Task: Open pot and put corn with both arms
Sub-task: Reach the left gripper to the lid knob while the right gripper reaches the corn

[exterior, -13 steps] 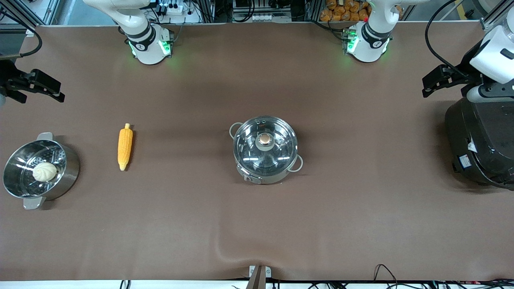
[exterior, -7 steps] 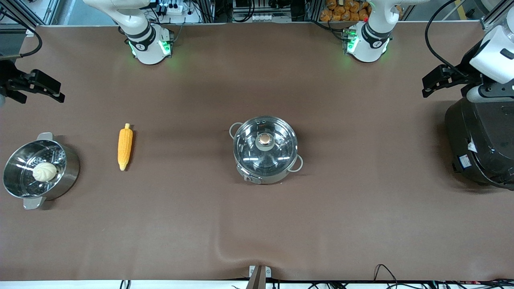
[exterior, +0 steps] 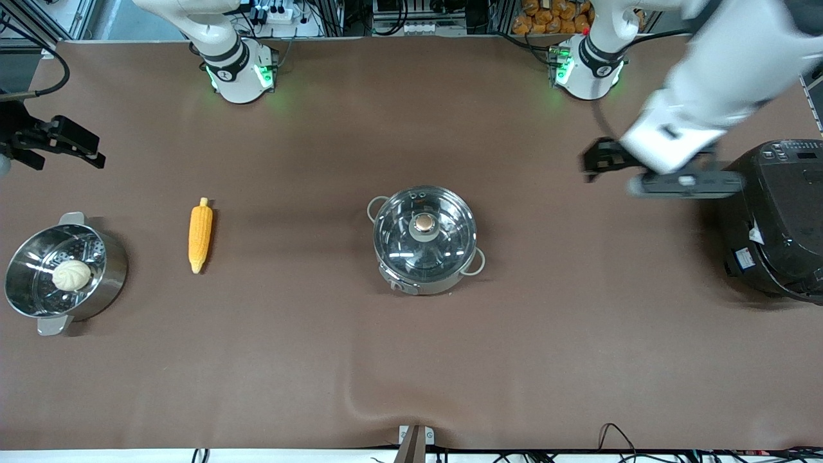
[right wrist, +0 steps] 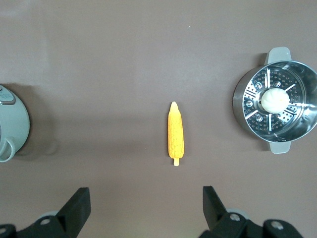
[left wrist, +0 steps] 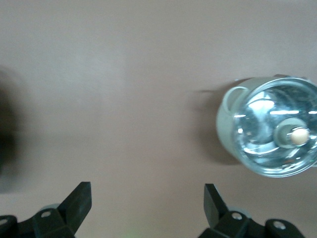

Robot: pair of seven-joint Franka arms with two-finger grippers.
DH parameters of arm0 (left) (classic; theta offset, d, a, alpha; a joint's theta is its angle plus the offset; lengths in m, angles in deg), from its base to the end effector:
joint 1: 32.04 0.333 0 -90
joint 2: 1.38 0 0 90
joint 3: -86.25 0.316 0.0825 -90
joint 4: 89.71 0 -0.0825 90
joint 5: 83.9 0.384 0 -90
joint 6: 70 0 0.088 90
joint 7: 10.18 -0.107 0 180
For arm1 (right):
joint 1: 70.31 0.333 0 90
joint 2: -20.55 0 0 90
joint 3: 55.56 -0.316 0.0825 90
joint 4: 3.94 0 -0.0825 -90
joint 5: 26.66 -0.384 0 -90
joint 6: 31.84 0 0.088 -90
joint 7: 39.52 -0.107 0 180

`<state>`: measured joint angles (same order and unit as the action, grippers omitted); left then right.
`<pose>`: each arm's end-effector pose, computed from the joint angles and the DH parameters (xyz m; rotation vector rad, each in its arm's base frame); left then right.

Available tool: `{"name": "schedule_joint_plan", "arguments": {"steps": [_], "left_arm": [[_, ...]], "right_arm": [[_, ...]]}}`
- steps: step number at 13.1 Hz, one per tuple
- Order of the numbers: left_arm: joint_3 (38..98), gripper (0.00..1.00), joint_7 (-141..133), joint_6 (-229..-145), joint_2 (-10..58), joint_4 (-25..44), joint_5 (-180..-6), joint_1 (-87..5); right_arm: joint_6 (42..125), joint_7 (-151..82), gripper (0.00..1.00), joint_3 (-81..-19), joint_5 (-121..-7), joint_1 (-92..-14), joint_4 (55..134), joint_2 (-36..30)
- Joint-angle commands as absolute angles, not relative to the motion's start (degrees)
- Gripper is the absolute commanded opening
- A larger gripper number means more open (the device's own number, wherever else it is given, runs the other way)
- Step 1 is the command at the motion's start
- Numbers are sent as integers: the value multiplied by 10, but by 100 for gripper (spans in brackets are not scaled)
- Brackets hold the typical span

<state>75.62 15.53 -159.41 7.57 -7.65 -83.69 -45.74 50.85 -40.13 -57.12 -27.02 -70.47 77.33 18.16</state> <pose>0.5509 -0.2388 0.6001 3.1289 0.0406 -0.0524 0.5541 0.0139 0.6612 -3.1343 -0.0228 0.0267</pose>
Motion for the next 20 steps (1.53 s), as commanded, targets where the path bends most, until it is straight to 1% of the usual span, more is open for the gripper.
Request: {"name": "schedule_joint_plan", "arguments": {"steps": [1,3,4,6,7,9,10,13,14,16,18,19,20], "left_arm": [[760,100,275,-1606,127,-119,-841,-522],[767,100,345,-1636,166,-134,-841,-571],[768,100,393,-1667,185,-139,-840,-589],[769,100,446,-1704,216,-141,-833,-619],[769,100,468,-1712,227,-141,-810,-634],[769,100,511,-1720,248,-142,-786,-658],[769,100,525,-1726,257,-142,-785,-660],[770,100,562,-1745,288,-151,-763,-674],[771,100,571,-1754,297,-152,-762,-680],[786,100,584,-1773,314,-154,-761,-696],[816,100,585,-1793,318,-156,-762,-723],[825,100,587,-1802,325,-157,-763,-732],[828,100,587,-1808,332,-158,-763,-733]], "right_arm": [[510,-411,100,-570,-274,-700,769,176],[532,-411,100,-570,-266,-693,792,169],[571,-410,100,-570,-266,-696,828,170],[654,-410,100,-570,-266,-698,890,172],[700,-410,100,-570,-266,-699,924,171],[817,-409,100,-569,-266,-705,1022,178],[861,-405,100,-568,-266,-713,1064,178],[909,-403,100,-567,-266,-748,1133,174],[943,-392,100,-568,-266,-773,1163,171],[1016,-379,100,-568,-266,-771,1222,169],[1090,-374,100,-568,-266,-764,1269,139],[1111,-371,100,-569,-267,-769,1274,128],[1112,-360,100,-569,-267,-767,1276,120]]}}
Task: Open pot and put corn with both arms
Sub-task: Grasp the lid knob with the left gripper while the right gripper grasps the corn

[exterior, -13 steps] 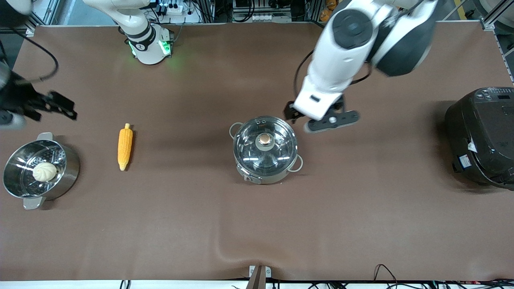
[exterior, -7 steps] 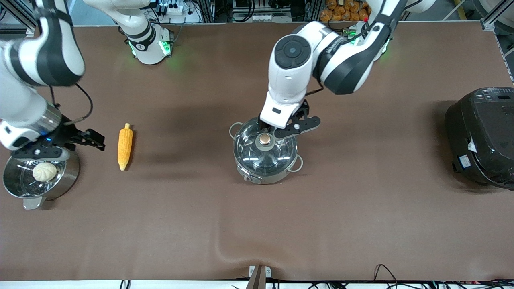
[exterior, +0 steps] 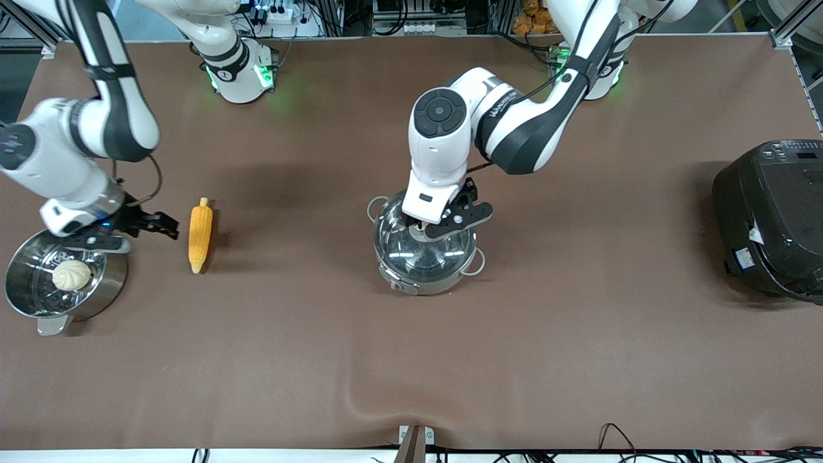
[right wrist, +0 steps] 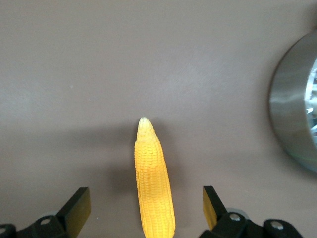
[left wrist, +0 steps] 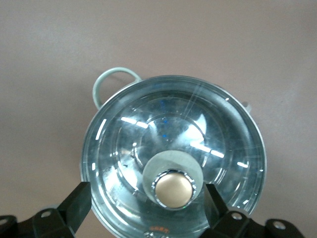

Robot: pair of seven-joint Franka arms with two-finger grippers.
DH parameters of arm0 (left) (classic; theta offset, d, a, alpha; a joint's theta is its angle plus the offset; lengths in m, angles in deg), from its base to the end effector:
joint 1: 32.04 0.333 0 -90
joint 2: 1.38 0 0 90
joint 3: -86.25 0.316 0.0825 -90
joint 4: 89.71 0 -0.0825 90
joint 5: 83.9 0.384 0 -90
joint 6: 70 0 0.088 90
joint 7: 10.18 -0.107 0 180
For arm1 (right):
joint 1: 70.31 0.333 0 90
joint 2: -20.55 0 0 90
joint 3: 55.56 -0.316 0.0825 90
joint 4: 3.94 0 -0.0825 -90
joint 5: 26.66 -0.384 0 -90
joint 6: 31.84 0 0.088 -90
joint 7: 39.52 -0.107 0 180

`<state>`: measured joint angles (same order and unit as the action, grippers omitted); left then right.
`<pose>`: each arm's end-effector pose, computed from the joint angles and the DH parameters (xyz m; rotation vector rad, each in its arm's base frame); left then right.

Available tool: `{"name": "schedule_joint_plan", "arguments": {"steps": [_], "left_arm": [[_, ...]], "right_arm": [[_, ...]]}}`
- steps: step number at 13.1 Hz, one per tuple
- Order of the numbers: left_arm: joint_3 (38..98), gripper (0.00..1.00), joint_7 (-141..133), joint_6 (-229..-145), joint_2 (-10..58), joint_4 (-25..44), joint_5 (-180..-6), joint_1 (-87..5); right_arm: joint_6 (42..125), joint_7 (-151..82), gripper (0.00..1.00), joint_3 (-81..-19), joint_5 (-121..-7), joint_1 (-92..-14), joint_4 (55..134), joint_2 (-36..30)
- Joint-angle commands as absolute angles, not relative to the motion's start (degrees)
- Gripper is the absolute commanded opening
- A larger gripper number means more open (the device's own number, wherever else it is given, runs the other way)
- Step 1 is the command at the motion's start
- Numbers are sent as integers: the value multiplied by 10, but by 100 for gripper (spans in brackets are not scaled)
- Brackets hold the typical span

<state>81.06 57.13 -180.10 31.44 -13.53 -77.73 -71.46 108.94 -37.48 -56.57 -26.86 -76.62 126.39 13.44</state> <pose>0.5278 -0.4907 0.4028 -3.0739 -0.5835 -0.0871 0.5333 -0.0495 0.3076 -3.1381 0.0938 -0.0918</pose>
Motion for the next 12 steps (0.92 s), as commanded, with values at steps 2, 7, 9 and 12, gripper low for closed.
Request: {"name": "schedule_joint_plan", "arguments": {"steps": [2,7,9,12], "left_arm": [[828,100,587,-1820,340,-158,-763,-733],[826,94,587,-1832,354,-157,-763,-737],[826,94,588,-1832,359,-157,-763,-738],[825,87,588,-1832,363,-157,-764,-738]], "right_arm": [[1137,-353,100,-569,-267,-765,1282,80],[1184,-294,100,-569,-267,-768,1289,20],[1185,-284,100,-569,-267,-766,1289,3],[1185,-284,77,-569,-267,-766,1289,-6]]}}
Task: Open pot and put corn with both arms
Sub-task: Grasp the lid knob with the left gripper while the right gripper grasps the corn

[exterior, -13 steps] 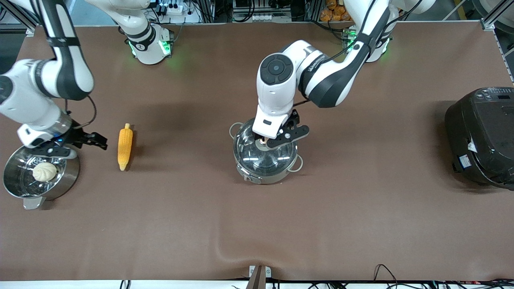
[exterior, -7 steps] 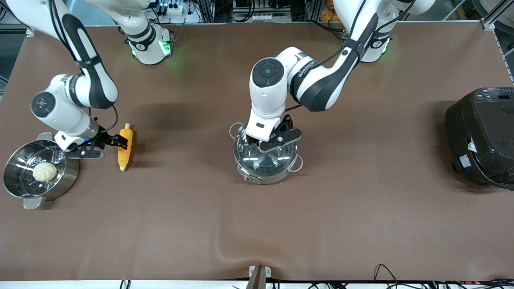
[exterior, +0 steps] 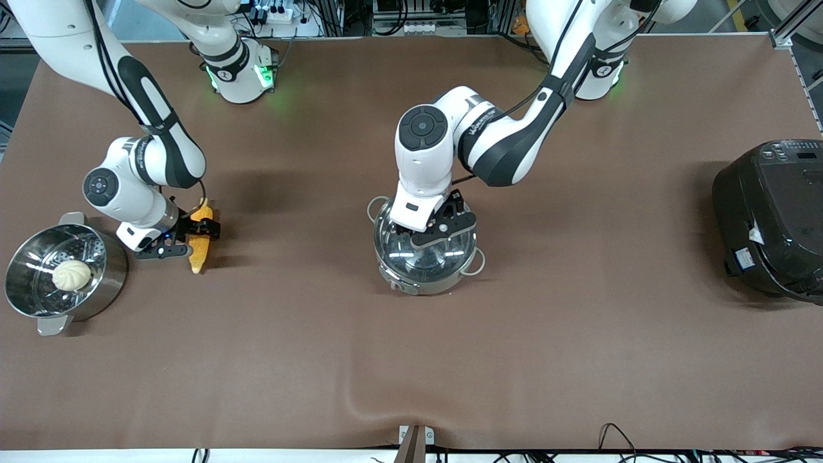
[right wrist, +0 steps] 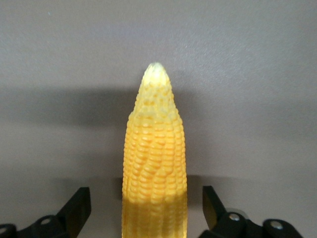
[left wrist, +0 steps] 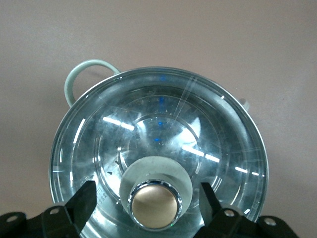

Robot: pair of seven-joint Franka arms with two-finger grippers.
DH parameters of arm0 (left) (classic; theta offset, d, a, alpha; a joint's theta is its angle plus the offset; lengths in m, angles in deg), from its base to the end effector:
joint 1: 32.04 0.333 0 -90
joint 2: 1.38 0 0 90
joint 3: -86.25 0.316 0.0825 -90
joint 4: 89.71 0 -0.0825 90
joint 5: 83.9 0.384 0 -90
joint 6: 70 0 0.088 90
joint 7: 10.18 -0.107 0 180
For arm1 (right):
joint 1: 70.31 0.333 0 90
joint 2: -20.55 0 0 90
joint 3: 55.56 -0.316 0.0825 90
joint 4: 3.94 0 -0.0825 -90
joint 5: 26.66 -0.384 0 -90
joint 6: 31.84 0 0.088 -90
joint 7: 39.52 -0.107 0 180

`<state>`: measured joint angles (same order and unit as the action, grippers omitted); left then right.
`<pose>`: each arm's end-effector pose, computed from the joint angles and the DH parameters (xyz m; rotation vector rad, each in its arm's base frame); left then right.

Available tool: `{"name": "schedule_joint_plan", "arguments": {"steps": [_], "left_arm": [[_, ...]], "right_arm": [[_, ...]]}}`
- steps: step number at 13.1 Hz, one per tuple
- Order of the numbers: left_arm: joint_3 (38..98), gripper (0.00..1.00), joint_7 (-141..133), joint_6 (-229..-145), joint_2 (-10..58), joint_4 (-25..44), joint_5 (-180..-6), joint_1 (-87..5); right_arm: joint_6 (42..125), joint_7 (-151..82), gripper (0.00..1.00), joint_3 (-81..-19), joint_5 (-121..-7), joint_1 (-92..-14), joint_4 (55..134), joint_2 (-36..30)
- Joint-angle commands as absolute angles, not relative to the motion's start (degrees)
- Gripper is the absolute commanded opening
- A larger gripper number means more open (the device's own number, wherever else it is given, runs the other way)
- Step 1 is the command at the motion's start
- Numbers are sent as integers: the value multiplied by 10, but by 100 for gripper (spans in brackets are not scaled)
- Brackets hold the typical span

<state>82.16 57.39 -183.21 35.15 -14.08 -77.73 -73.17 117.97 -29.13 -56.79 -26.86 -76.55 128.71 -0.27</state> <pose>0.5280 -0.5059 0.3649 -3.0740 -0.5642 -0.0916 0.5138 -0.0447 0.1800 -3.1192 -0.1399 0.0968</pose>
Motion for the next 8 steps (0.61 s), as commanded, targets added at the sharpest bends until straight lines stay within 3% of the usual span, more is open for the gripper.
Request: {"name": "schedule_joint_plan", "arguments": {"steps": [1,3,4,6,8], "left_arm": [[825,86,588,-1832,365,-157,-764,-738],[825,80,588,-1832,365,-157,-765,-738],[824,79,588,-1832,367,-157,-766,-738],[824,79,588,-1832,369,-157,-768,-738],[822,79,588,-1832,369,-157,-768,-738]], "right_arm": [[1183,-284,61,-569,-267,-766,1288,-5],[1177,-290,38,-570,-267,-765,1285,5],[1163,-289,31,-570,-267,-765,1282,15],[1100,-287,1,-571,-267,-763,1258,35],[1008,-295,0,-573,-274,-745,1201,49]]}}
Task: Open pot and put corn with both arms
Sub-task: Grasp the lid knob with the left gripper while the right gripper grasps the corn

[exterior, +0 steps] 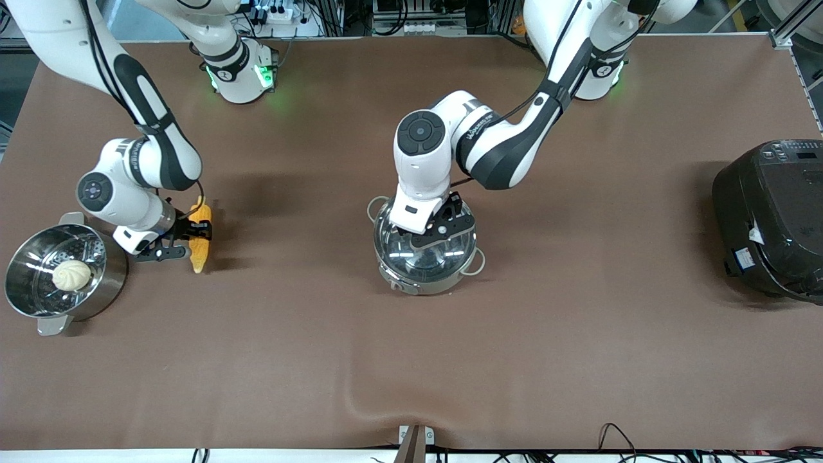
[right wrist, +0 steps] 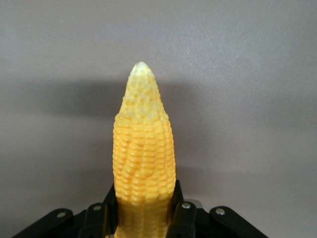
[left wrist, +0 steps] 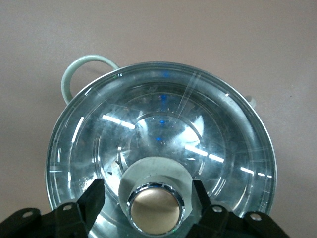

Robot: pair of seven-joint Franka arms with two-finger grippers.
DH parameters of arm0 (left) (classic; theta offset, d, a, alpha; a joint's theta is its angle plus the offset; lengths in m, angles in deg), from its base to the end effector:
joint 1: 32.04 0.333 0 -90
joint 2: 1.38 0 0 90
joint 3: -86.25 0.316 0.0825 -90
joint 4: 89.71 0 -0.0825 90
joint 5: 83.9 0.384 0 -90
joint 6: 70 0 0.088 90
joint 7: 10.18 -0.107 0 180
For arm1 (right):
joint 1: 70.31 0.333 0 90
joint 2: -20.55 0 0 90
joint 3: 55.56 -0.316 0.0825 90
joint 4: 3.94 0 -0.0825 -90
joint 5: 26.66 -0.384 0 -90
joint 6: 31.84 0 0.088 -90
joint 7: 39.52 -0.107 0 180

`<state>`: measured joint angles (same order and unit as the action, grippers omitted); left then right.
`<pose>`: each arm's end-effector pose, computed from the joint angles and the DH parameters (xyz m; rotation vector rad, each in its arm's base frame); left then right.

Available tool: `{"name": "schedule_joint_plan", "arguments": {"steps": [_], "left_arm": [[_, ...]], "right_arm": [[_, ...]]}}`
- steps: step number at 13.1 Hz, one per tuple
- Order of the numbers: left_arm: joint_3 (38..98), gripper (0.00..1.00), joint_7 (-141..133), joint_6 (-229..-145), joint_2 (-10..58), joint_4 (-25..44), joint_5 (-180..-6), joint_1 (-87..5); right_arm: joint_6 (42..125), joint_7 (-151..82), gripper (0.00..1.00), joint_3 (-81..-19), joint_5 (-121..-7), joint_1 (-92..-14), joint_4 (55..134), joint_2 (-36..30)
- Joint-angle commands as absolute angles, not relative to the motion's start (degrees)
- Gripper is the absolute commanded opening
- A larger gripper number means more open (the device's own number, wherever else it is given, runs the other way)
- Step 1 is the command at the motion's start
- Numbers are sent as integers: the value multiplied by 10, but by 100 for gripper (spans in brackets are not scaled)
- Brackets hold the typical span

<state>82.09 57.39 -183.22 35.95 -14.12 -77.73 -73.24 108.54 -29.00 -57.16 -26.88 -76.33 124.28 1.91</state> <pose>0.5273 -0.5074 0.3551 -3.0655 -0.5586 -0.0777 0.5320 -0.0408 0.2134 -3.1069 -0.1592 0.1722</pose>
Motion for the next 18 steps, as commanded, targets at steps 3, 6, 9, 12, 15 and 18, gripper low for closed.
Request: {"name": "schedule_joint_plan", "arguments": {"steps": [3,6,9,12,15,18], "left_arm": [[822,70,588,-1832,369,-155,-769,-741],[822,62,588,-1832,373,-155,-769,-741],[822,50,588,-1832,375,-154,-769,-742],[821,3,588,-1832,375,-154,-770,-742],[822,0,586,-1816,369,-154,-771,-741],[826,0,578,-1801,321,-154,-772,-724]], "right_arm": [[819,-329,0,-573,-282,-715,1059,52],[789,-330,0,-573,-325,-704,1017,53],[778,-330,0,-572,-345,-703,981,45],[769,-335,0,-571,-345,-693,970,45],[736,-336,0,-571,-345,-694,958,45],[728,-338,0,-571,-346,-692,948,45]]}}
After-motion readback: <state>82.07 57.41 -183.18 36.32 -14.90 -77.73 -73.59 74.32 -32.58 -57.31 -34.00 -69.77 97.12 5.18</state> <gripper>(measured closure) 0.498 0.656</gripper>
